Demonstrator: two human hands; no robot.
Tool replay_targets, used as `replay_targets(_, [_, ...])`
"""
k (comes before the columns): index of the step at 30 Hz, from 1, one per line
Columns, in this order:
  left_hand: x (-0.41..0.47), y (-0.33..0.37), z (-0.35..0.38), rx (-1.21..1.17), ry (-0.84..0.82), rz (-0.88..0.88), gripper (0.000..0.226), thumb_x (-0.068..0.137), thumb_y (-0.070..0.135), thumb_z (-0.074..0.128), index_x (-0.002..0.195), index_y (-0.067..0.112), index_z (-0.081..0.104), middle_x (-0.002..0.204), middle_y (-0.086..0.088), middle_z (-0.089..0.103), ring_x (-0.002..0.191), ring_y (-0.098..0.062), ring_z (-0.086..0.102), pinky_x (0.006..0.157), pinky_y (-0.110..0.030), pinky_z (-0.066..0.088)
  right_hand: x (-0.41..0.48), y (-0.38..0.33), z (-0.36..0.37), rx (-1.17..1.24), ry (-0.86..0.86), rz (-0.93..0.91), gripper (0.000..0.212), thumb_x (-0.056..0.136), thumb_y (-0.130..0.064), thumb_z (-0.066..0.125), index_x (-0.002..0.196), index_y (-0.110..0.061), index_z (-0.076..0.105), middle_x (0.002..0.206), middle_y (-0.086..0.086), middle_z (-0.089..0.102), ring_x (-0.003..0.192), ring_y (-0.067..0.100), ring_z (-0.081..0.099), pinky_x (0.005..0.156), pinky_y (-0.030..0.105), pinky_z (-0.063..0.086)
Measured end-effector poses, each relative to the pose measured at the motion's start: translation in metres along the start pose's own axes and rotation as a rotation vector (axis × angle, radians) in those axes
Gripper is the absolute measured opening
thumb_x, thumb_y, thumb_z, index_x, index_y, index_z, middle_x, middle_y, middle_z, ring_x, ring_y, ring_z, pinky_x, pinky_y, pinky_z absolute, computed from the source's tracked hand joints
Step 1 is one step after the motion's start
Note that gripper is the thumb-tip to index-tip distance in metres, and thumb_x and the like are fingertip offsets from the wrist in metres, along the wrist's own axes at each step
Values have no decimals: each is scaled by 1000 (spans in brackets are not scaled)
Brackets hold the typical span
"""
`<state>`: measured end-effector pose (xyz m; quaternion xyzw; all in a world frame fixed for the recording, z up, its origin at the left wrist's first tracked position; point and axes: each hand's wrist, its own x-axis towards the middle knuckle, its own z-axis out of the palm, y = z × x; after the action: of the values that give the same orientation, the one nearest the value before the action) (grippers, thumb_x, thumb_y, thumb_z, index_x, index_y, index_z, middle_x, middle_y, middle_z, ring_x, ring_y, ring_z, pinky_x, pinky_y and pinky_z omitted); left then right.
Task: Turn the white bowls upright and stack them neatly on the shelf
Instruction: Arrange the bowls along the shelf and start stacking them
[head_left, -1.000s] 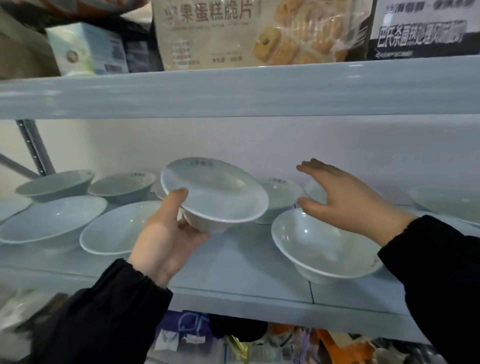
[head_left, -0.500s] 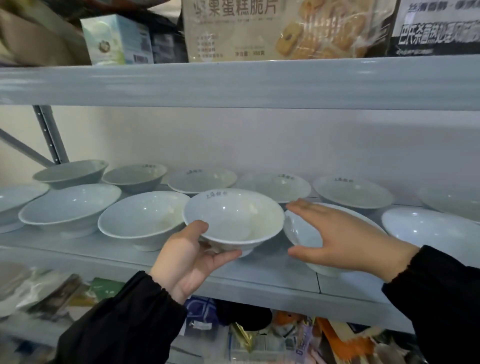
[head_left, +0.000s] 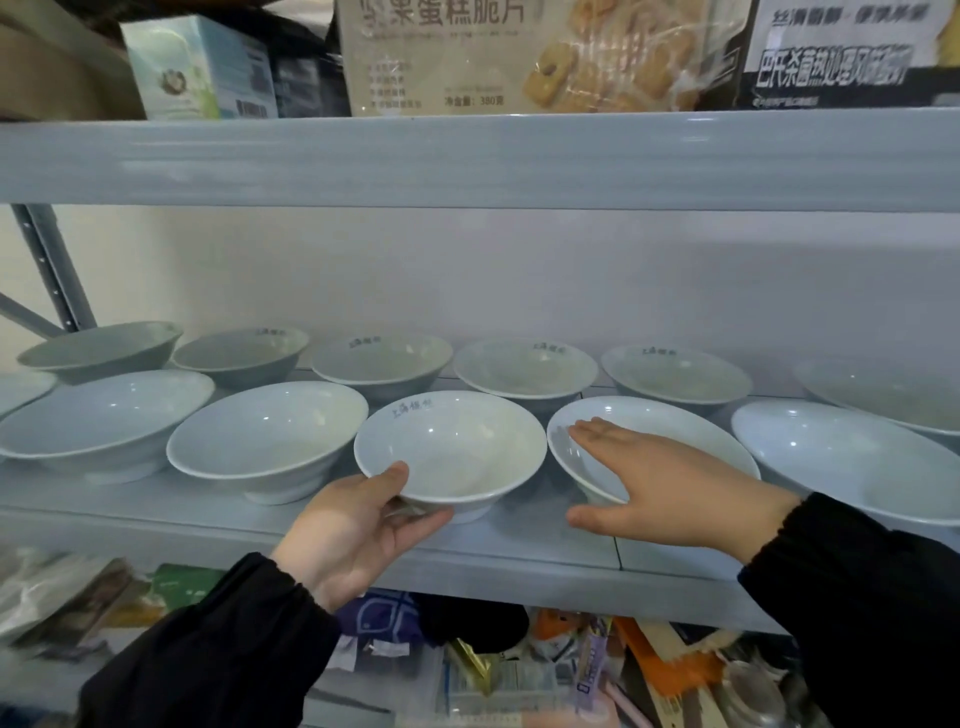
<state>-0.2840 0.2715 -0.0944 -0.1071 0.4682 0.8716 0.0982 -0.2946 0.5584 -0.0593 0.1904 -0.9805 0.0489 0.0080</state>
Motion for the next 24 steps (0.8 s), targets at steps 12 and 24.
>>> replay_targets(12, [-18, 15, -15, 1977, 0, 1214, 70, 93, 52, 37, 149, 9, 35, 146, -8, 49, 136, -23, 46, 109, -32, 36, -7, 6, -8, -47, 36, 43, 88, 87, -73, 46, 159, -37, 9, 164, -23, 8, 150, 0, 16, 121, 24, 20])
replay_targets(24, [36, -3, -18, 2228, -214, 1201, 85, 64, 9, 85, 138, 6, 45, 134, -6, 61, 129, -23, 53, 107, -42, 33, -24, 6, 9, -141, -24, 34, 43, 105, -47, 35, 148, -47, 36, 147, -22, 49, 129, 5, 50, 103, 24, 40])
